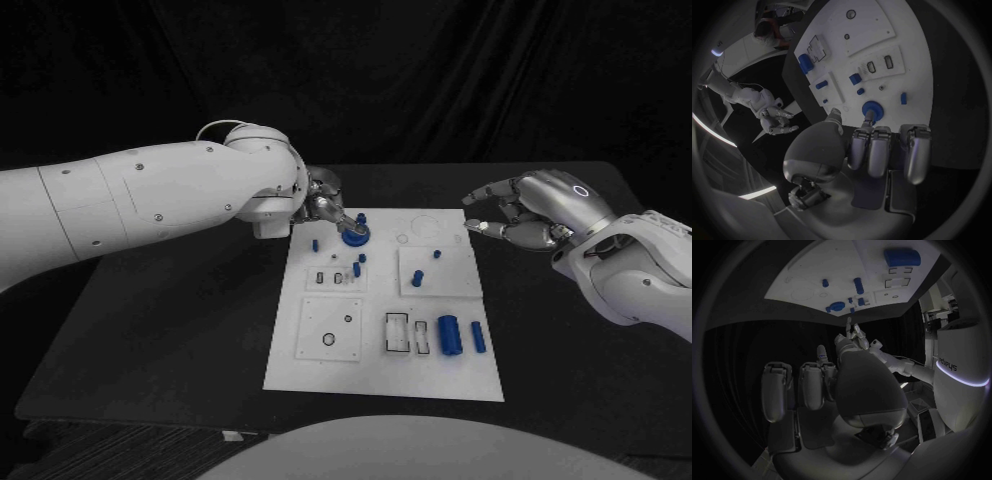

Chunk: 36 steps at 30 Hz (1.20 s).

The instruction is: Assemble the parts on the task board

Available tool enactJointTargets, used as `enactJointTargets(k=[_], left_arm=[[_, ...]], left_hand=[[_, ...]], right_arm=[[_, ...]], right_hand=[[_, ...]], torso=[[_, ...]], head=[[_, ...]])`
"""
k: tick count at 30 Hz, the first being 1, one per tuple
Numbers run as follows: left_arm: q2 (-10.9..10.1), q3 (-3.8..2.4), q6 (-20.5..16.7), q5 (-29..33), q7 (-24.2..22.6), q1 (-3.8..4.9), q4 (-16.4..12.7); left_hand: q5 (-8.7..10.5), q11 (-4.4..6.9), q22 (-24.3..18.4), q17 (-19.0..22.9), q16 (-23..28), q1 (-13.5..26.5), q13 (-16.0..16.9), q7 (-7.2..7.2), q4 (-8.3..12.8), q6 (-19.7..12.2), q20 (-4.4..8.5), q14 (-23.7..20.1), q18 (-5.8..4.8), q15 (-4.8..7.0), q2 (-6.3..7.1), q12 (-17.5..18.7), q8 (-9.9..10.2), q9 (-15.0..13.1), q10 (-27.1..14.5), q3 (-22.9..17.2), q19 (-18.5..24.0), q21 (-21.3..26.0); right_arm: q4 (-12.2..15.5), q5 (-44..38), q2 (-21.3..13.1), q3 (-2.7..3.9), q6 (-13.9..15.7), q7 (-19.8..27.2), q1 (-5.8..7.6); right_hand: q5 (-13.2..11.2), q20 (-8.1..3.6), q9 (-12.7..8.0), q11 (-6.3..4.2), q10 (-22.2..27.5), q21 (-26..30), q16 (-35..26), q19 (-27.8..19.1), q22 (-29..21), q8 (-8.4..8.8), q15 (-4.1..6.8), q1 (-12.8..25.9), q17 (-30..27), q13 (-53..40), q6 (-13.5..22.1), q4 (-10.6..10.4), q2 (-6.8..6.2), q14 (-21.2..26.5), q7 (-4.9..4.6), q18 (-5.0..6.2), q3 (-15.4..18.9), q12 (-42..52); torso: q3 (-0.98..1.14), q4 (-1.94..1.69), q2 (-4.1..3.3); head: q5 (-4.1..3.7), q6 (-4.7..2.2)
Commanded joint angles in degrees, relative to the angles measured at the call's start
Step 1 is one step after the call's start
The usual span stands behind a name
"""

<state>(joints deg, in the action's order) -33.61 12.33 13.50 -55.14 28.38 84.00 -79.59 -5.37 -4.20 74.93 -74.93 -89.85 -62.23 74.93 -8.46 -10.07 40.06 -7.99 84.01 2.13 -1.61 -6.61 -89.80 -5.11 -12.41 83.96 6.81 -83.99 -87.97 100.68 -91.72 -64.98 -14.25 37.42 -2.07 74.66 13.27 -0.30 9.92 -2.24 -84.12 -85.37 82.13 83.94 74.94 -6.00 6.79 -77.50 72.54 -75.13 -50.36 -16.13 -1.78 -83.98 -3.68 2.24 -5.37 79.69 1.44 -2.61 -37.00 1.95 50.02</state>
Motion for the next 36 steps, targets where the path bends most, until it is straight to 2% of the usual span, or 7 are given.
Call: enactJointTargets(k=[1, 3, 5, 6, 13, 22, 36], left_arm=[[0.35, -0.05, 1.11, -0.17, -2.87, -0.11, 0.27], [0.47, -0.05, 1.22, -0.17, -3.23, -0.15, 0.44], [0.59, -0.05, 1.26, -0.17, -3.33, -0.21, 0.66], [0.65, -0.05, 1.26, -0.17, -3.29, -0.25, 0.79], [0.93, -0.05, 2.17, -0.17, 0.30, -0.64, 1.50], [1.88, -0.05, 5.02, -0.17, 4.10, -1.66, 2.01], [4.26, -0.05, 5.44, -0.17, 3.88, -3.73, 4.10]], left_hand=[[0.47, 0.86, 9.89, -15.07, -0.15, -0.13, 15.07, 0.44, 0.60, -5.77, 0.63, 5.99, -0.57, 0.82, -0.22, -0.20, 2.04, 2.71, 6.04, -0.11, -0.71, 0.37], [0.56, 0.42, 9.86, -15.07, -0.15, 0.49, 15.07, -0.29, 0.40, -6.58, 0.64, 5.99, -0.57, 0.64, -0.21, -0.20, 2.07, 3.38, 6.04, -0.01, -0.64, 0.43], [0.97, -1.52, 10.12, -15.07, -0.15, 1.79, 15.07, -1.59, -0.26, 5.80, -0.45, 5.99, -0.68, -1.03, -0.14, -0.20, -1.08, 1.01, 6.04, 0.38, -0.85, 0.37], [1.05, -1.51, 10.18, -15.07, -0.15, 1.98, 15.07, -1.44, -0.34, 7.21, -0.67, 5.99, -0.69, -1.12, -0.15, -0.20, -1.70, 0.82, 6.04, 0.41, -0.90, 0.35], [0.97, 1.20, 10.85, -15.07, -0.15, 3.01, 15.07, 1.81, -0.84, 18.11, 0.77, 5.99, -0.77, 1.02, -0.04, -0.20, -6.58, -2.94, 6.04, 0.57, -1.52, 0.15], [-0.63, 3.82, 11.15, -15.07, -0.15, 3.43, 15.07, 4.45, -0.02, 21.74, 3.32, 5.99, -0.85, 3.57, -0.22, -0.20, -11.28, -11.89, 6.04, -0.32, -1.93, 0.19], [-1.36, 4.37, 10.99, -15.07, -0.15, 4.16, 15.07, 4.94, 0.30, 20.18, 4.04, 5.99, -0.79, 4.19, -0.60, -0.20, -13.33, -18.88, 6.04, -1.11, -1.78, 0.47]], right_arm=[[-0.25, -0.42, -0.02, 0.02, 1.33, -0.97, -0.39], [-0.42, -0.30, 0.05, 0.02, 1.28, -1.01, -0.51], [-0.61, -0.19, 0.15, 0.02, 1.19, -1.04, -0.60], [-0.69, -0.16, 0.18, 0.02, 1.14, -1.05, -0.62], [-0.86, -0.02, 0.06, 0.02, 1.03, -1.18, -0.72], [-1.10, 0.01, 0.32, 0.02, 0.87, -1.28, -0.86], [-1.22, 0.08, 0.60, 0.02, 0.36, -1.63, -0.96]], right_hand=[[0.39, 0.51, -0.08, 0.34, -2.55, -0.19, 0.29, 3.84, 13.57, -0.22, -0.48, -0.05, 0.06, -0.48, -0.50, 0.17, 0.68, -3.33, 0.07, -1.11, -0.08, -0.06], [0.50, 0.52, -0.10, 0.35, -2.55, -0.20, 0.31, 3.84, 13.58, -0.20, -0.49, -0.11, 0.08, -0.45, -0.52, 0.22, 0.68, -3.33, 0.06, -1.12, -0.10, -0.07], [0.78, 0.54, -0.17, 0.38, -2.57, -0.19, 0.31, 3.84, 13.58, -0.15, -0.51, -0.23, 0.06, -0.50, -0.57, 0.30, 0.70, -3.33, 0.02, -1.12, -0.16, -0.03], [0.85, 0.54, -0.19, 0.39, -2.56, -0.20, 0.31, 3.84, 13.58, -0.14, -0.52, -0.25, 0.05, -0.47, -0.58, 0.32, 0.70, -3.33, 0.01, -1.12, -0.17, -0.04], [1.15, 0.56, -0.25, 0.41, -2.56, -0.17, 0.29, 3.83, 13.57, -0.09, -0.54, -0.33, -0.02, -0.40, -0.63, 0.37, 0.74, -3.32, -0.01, -1.11, -0.22, -0.08], [1.53, 0.59, -0.32, 0.44, -2.57, -0.18, 0.34, 3.83, 13.57, -0.05, -0.57, -0.32, 0.06, -0.45, -0.71, 0.36, 0.74, -3.33, -0.08, -1.11, -0.23, -0.03], [2.52, 0.66, -0.50, 0.51, -2.55, -0.15, 0.34, 3.81, 13.56, 0.07, -0.65, -0.39, -0.02, -0.31, -0.87, 0.40, 0.79, -3.31, -0.17, -1.10, -0.34, -0.09]], torso=[[0.55, 0.31, 0.17], [0.53, 0.30, 0.18], [0.52, 0.28, 0.19], [0.53, 0.29, 0.20], [0.54, 0.25, 0.25], [0.57, 0.20, 0.29], [0.61, 0.21, 0.36]], head=[[0.09, -0.02], [-0.16, -0.02], [-0.20, -0.02], [-0.16, -0.02], [0.22, -0.02], [0.07, -0.02], [-0.08, -0.02]])
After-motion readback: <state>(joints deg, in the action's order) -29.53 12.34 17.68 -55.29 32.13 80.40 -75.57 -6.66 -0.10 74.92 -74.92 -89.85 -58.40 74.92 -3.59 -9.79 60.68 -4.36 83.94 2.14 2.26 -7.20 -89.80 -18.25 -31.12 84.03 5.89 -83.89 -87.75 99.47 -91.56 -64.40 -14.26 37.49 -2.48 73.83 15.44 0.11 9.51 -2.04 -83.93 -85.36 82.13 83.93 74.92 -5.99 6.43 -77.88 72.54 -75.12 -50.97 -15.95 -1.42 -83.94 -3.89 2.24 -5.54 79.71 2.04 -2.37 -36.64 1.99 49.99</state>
